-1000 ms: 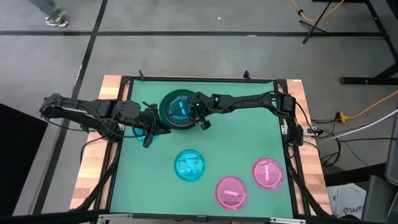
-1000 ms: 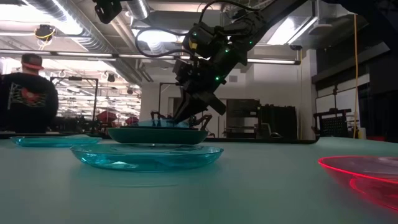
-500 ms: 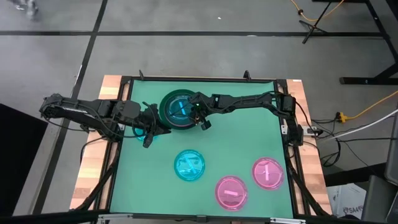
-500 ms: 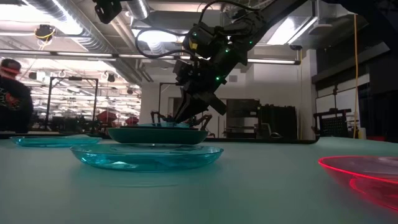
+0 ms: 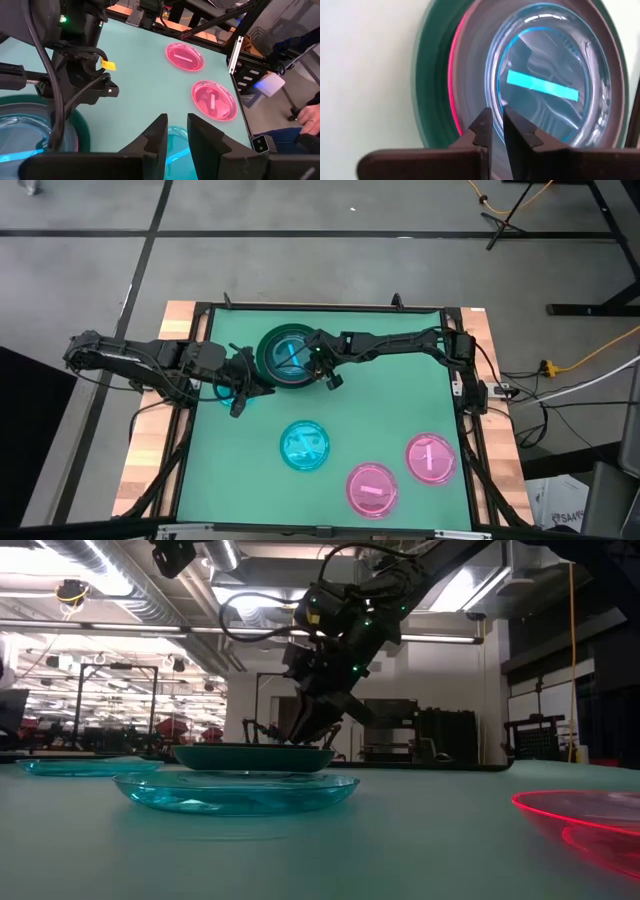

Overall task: Stack plastic plates
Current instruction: Stack the top blue plate on top of the blue plate

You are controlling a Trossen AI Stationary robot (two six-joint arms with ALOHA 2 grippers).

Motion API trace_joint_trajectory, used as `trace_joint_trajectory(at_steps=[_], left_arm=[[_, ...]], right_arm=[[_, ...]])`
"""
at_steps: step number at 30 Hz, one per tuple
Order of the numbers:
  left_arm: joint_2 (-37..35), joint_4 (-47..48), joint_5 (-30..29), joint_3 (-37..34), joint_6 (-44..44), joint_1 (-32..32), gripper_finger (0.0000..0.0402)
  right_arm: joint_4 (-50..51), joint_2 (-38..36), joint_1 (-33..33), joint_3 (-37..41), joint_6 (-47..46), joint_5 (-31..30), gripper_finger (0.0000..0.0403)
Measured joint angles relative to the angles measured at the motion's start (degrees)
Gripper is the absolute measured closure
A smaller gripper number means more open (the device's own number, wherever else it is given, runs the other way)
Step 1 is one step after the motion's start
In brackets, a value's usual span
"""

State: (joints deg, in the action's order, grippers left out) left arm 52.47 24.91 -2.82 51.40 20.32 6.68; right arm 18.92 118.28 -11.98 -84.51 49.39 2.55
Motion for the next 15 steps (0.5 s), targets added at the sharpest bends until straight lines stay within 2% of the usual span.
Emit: trace_joint_trajectory(at_steps=[8,15], left_arm=[[0.0,1.3,-9.5,0.0,0.6,-0.1,0.0335],[0.0,7.5,-11.8,0.0,7.4,-4.1,0.0335]], right_arm=[[6.1,-0.6,0.0,-2.7,0.0,-0.4,0.0365],[15.8,-2.3,1.0,-9.3,0.1,0.0,0.0365]])
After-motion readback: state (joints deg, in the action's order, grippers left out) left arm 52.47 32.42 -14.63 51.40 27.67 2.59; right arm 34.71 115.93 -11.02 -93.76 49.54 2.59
